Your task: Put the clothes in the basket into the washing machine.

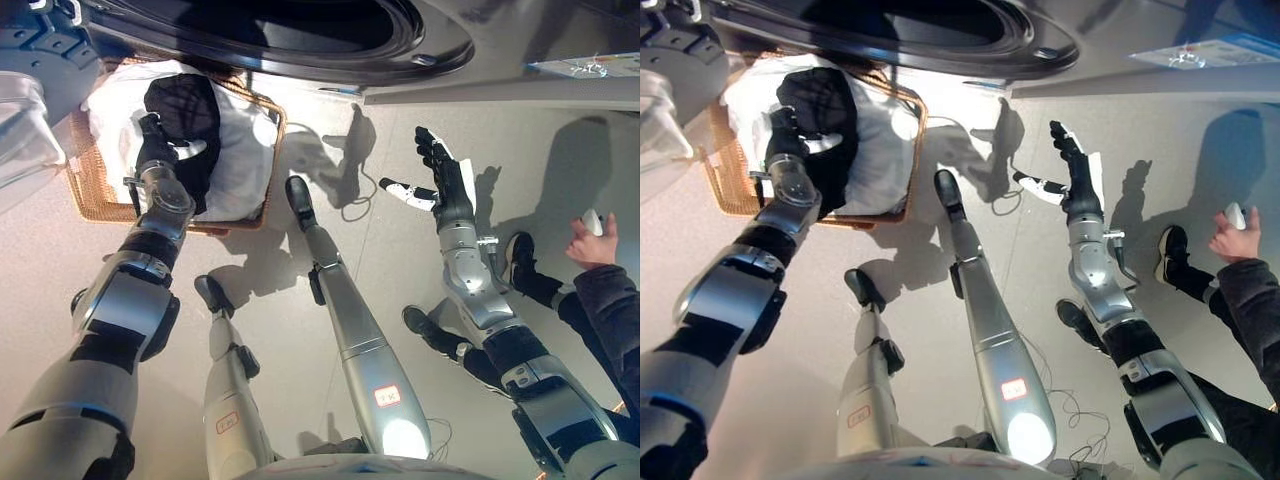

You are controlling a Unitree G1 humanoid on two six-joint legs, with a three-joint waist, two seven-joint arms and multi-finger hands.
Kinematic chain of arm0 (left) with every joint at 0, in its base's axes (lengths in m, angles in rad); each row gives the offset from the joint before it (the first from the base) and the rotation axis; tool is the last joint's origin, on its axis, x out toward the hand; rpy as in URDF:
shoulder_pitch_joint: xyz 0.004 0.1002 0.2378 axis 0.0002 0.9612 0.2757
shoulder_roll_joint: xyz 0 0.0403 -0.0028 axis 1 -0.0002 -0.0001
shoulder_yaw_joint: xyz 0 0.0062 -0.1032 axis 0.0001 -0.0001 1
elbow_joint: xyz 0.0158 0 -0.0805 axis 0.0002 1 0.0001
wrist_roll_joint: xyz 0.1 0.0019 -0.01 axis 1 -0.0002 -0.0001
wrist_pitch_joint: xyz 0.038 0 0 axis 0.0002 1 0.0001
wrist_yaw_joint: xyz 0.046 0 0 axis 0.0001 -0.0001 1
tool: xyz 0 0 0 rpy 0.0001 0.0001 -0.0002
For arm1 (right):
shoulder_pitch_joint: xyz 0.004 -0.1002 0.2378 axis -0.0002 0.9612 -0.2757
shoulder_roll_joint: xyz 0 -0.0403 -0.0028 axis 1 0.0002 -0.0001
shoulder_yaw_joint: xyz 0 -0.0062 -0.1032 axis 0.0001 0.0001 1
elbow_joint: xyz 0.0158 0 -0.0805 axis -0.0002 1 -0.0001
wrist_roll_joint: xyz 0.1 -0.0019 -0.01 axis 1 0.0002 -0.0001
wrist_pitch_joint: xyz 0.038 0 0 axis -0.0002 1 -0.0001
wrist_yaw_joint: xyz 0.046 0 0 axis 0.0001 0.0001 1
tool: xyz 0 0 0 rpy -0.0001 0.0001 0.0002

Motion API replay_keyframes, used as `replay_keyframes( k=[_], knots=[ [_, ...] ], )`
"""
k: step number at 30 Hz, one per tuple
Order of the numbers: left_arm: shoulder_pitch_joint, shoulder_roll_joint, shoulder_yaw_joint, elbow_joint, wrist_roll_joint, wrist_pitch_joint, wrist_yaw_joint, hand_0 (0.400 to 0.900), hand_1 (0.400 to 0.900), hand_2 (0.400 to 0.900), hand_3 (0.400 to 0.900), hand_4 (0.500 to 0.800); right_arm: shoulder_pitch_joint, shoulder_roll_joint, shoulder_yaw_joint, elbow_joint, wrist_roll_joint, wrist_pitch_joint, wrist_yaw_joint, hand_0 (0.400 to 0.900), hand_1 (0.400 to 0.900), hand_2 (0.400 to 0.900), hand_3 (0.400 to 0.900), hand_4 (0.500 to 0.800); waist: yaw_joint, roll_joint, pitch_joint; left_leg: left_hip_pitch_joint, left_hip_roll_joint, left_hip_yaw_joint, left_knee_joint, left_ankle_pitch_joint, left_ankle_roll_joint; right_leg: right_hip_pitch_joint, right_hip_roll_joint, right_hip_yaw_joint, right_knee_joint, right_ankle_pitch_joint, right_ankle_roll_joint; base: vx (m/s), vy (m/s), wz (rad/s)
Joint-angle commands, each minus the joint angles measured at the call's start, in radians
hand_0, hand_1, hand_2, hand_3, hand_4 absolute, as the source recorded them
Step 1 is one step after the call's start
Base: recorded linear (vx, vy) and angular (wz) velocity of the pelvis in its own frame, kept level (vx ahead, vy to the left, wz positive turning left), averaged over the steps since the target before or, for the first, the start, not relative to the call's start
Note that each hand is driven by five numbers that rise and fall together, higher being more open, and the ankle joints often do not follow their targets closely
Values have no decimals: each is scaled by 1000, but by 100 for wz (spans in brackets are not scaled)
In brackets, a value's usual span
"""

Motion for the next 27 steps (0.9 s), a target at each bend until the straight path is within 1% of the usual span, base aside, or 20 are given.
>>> replay_keyframes(
  k=[1, 3, 5, 9, 11, 14, 16, 21, 22, 23, 27],
  knots=[
    [-29, -46, 44, 32, 35, -26, 12, 400, 400, 400, 400, 500, 75, -1, -53, -72, -15, -77, -28, 900, 900, 900, 900, 800, 9, 10, -61, 216, 25, -4, 42, -152, 103, -243, -61, 30, 384, -83, 199, 0, 0, 0],
    [-25, -52, 45, 31, 37, -30, 17, 400, 400, 400, 400, 500, 80, -2, -57, -70, -17, -80, -29, 900, 900, 900, 900, 800, 9, 16, -65, 232, 26, -3, 25, -150, 102, -245, -62, 30, 391, -84, 201, 2, 12, 2],
    [-11, -69, 42, 22, 40, -36, 23, 400, 400, 400, 400, 500, 82, -2, -57, -64, -26, -81, -32, 900, 900, 900, 900, 800, 10, 24, -73, 249, 22, -4, 10, -145, 100, -241, -68, 29, 390, -85, 199, 1, 23, 8],
    [2, -83, 44, 17, 33, -40, 23, 400, 400, 400, 400, 500, 83, -6, -53, -53, -33, -77, -28, 900, 900, 900, 900, 800, 11, 31, -79, 270, 19, -7, -10, -136, 96, -227, -73, 27, 381, -76, 201, 0, 22, 8],
    [36, -116, 52, 0, 14, -54, 15, 400, 400, 400, 400, 500, 86, -5, -45, -19, -38, -63, -23, 900, 900, 900, 900, 800, 15, 39, -85, 296, 12, -13, -31, -120, 91, -184, -90, 29, 346, -60, 202, 12, 17, 24],
    [87, -152, 39, -32, 12, -68, 9, 400, 400, 400, 400, 500, 88, 1, -39, 39, -42, -45, -20, 900, 900, 900, 900, 800, 22, 47, -85, 320, -1, -31, -38, -99, 89, -113, -113, 25, 298, -39, 198, 22, 12, 25],
    [118, -177, 43, -53, -5, -78, 1, 400, 400, 400, 400, 500, 84, 6, -34, 85, -40, -33, -14, 900, 900, 900, 900, 800, 29, 52, -86, 334, -11, -39, -40, -87, 87, -65, -128, 25, 262, -25, 196, 0, 5, 22],
    [198, -235, 32, -83, -23, -95, -22, 400, 400, 400, 400, 500, 66, 24, -13, 254, -25, -2, 5, 900, 900, 900, 900, 800, 52, 65, -90, 367, -24, -73, -45, -52, 81, 54, -172, 11, 187, -2, 191, -8, -23, 29],
    [198, -235, 32, -83, -23, -95, -22, 400, 400, 400, 400, 500, 66, 24, -13, 254, -25, -2, 5, 900, 900, 900, 900, 800, 52, 66, -89, 368, -24, -73, -45, -52, 81, 55, -172, 10, 187, -2, 191, -23, -48, 33],
    [222, -257, 25, -91, -42, -104, -30, 400, 400, 400, 400, 500, 53, 29, -4, 314, -19, 8, 10, 900, 900, 900, 900, 800, 60, 68, -93, 374, -31, -88, -45, -36, 77, 97, -185, 1, 154, 7, 187, -21, -52, 33],
    [250, -283, 16, -98, -60, -120, -48, 400, 400, 400, 400, 500, 38, 44, 0, 378, 1, 15, 24, 900, 900, 900, 900, 800, 69, 72, -96, 388, -37, -108, -45, -21, 70, 167, -201, -18, 105, 15, 182, -19, -39, 21]
  ],
)
